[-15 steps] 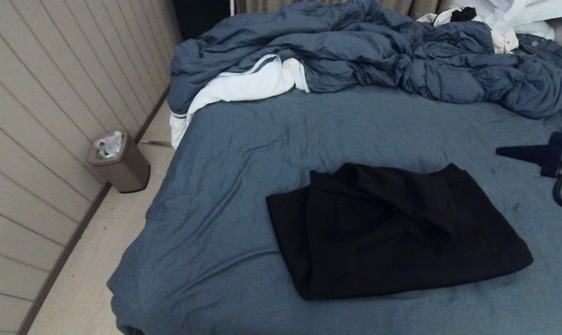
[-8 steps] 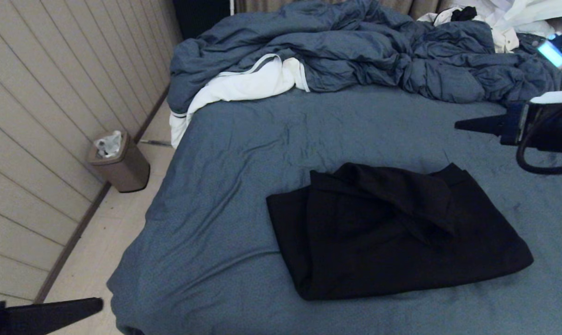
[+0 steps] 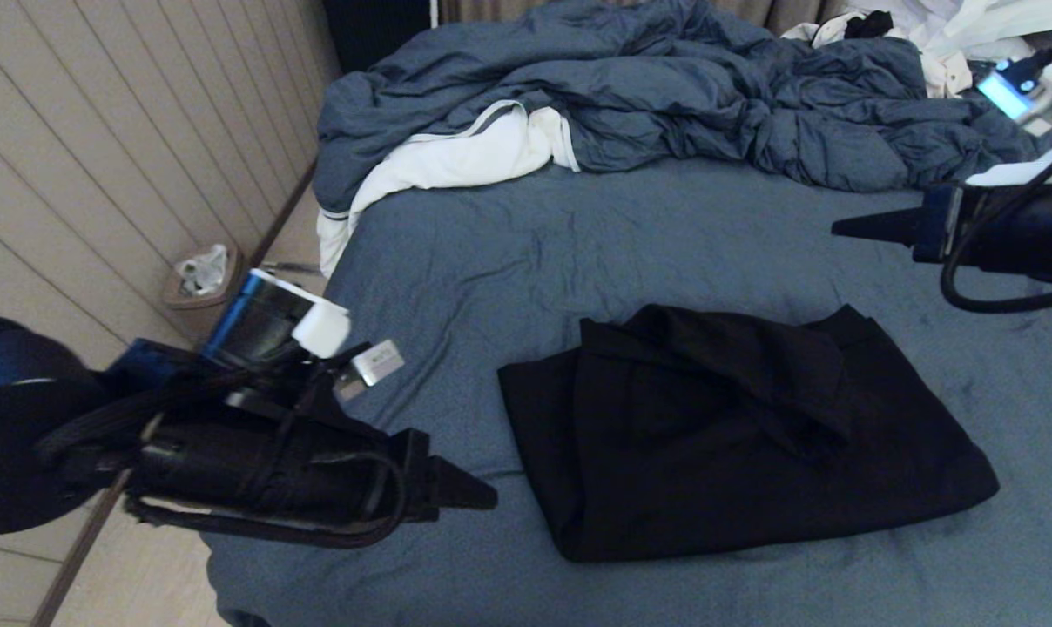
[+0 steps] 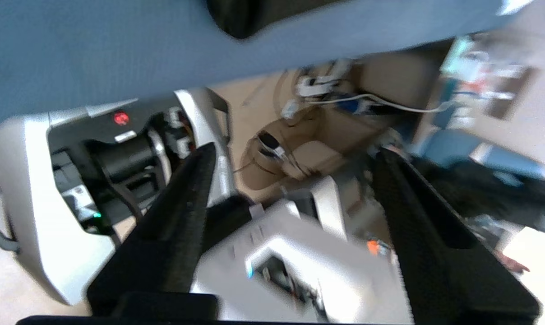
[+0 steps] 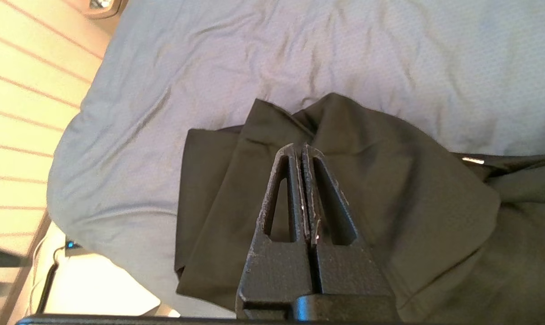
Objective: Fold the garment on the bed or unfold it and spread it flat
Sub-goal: Unfold the black sweatshirt
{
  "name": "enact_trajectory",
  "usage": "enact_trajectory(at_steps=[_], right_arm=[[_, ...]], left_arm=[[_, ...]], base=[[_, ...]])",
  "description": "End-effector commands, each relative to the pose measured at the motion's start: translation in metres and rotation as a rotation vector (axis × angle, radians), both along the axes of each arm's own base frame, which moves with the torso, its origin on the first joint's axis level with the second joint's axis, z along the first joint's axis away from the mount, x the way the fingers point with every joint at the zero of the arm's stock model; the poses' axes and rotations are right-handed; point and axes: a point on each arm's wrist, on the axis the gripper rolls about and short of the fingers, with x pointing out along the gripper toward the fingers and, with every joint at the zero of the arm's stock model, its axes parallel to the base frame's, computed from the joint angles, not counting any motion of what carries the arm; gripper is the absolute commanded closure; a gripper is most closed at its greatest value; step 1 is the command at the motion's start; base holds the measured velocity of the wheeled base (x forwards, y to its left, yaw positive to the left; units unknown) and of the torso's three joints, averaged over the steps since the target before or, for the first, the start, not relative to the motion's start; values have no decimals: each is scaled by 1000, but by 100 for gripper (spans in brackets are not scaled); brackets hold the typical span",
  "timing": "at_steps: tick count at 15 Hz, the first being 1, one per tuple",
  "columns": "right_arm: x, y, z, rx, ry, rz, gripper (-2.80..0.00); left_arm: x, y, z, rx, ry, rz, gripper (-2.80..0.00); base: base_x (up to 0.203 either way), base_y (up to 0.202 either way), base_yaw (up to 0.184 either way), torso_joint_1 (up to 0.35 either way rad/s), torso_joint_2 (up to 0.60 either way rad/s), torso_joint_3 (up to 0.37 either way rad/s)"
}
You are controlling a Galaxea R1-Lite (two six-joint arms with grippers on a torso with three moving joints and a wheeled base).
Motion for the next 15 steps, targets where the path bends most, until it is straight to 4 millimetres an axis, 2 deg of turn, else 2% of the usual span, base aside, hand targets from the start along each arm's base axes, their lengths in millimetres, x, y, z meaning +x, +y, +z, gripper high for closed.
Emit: enact_trajectory(at_steps=[1, 3, 5, 10, 15], right_arm=[[-1, -1, 2, 2, -6, -2, 0], [-3, -1, 4, -1, -17, -1, 0], [-4, -1, 6, -1, -23, 0, 0], [-8, -1, 10, -3, -38, 1, 0], [-7, -1, 8, -4, -34, 2, 0]], left_arm=[[19, -57, -43, 115, 31, -32, -280], [17, -92, -58, 188, -85, 10, -280], [26, -110, -68, 226, -152, 69, -280], [51, -135, -101, 358, -236, 225, -280], [68, -154, -106, 338, -273, 299, -280]], base=[[0, 0, 0, 0, 0, 0], [0, 0, 0, 0, 0, 0], [0, 0, 0, 0, 0, 0], [0, 0, 0, 0, 0, 0], [0, 0, 0, 0, 0, 0]])
